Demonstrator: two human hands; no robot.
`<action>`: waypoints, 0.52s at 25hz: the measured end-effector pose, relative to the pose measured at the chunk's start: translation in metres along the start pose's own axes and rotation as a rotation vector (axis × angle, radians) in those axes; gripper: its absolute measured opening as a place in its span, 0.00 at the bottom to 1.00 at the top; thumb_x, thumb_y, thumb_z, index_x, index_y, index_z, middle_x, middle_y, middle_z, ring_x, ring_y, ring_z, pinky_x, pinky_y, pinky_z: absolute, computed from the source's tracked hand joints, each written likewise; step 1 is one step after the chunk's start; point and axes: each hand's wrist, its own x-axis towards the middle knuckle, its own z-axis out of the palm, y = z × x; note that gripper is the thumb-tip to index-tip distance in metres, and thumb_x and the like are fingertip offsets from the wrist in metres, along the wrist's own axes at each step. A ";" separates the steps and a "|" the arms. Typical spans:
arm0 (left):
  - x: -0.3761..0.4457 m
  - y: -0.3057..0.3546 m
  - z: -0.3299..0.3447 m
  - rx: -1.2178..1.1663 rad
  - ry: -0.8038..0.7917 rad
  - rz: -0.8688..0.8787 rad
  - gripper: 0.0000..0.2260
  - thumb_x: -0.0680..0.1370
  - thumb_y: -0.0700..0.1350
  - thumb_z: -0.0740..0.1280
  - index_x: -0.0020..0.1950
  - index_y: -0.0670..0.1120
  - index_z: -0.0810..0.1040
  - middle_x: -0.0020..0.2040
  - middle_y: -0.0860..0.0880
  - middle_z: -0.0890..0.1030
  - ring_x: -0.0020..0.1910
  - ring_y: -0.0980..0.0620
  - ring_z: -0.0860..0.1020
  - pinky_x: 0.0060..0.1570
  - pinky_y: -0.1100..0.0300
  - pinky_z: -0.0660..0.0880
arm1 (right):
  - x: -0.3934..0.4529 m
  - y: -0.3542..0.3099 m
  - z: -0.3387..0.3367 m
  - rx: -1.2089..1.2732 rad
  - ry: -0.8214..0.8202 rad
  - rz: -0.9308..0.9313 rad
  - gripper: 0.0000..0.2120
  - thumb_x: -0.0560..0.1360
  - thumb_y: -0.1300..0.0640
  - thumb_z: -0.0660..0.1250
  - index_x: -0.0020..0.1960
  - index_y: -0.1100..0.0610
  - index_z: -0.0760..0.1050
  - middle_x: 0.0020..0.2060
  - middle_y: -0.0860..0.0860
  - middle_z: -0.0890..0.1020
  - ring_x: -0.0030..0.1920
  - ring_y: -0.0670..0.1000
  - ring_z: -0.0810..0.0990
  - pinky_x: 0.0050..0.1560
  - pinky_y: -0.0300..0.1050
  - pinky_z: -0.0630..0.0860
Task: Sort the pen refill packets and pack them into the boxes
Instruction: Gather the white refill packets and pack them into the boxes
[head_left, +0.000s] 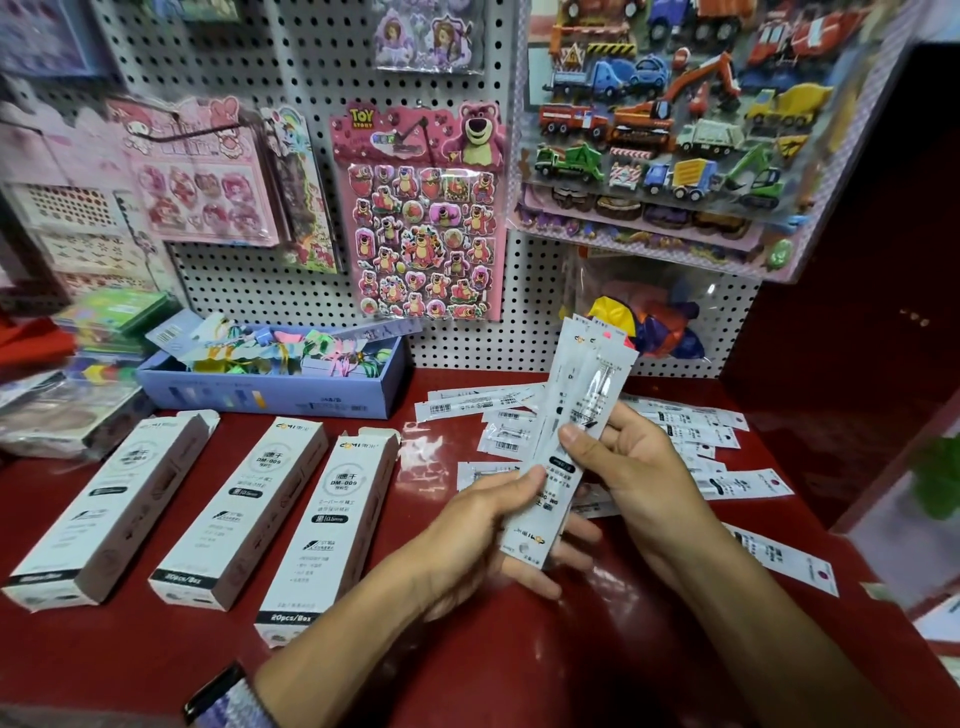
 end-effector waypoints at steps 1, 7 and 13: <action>0.000 0.000 0.000 0.013 0.042 0.014 0.19 0.80 0.51 0.60 0.61 0.38 0.75 0.52 0.36 0.83 0.47 0.39 0.83 0.31 0.56 0.80 | 0.000 0.000 0.000 0.000 0.010 -0.001 0.10 0.78 0.64 0.65 0.59 0.61 0.77 0.48 0.60 0.86 0.46 0.57 0.85 0.45 0.47 0.82; 0.000 0.004 -0.003 0.019 0.160 0.059 0.15 0.78 0.49 0.64 0.58 0.40 0.79 0.49 0.36 0.84 0.42 0.41 0.84 0.23 0.60 0.78 | 0.000 0.006 -0.003 -0.012 0.068 0.050 0.07 0.77 0.61 0.68 0.54 0.63 0.79 0.47 0.62 0.86 0.37 0.53 0.84 0.38 0.46 0.78; 0.001 0.004 -0.004 -0.002 0.152 0.078 0.13 0.80 0.46 0.64 0.61 0.40 0.78 0.51 0.37 0.84 0.44 0.40 0.85 0.26 0.60 0.79 | 0.000 0.005 -0.002 0.014 0.099 0.051 0.10 0.78 0.58 0.67 0.55 0.62 0.79 0.47 0.62 0.86 0.40 0.59 0.85 0.36 0.51 0.80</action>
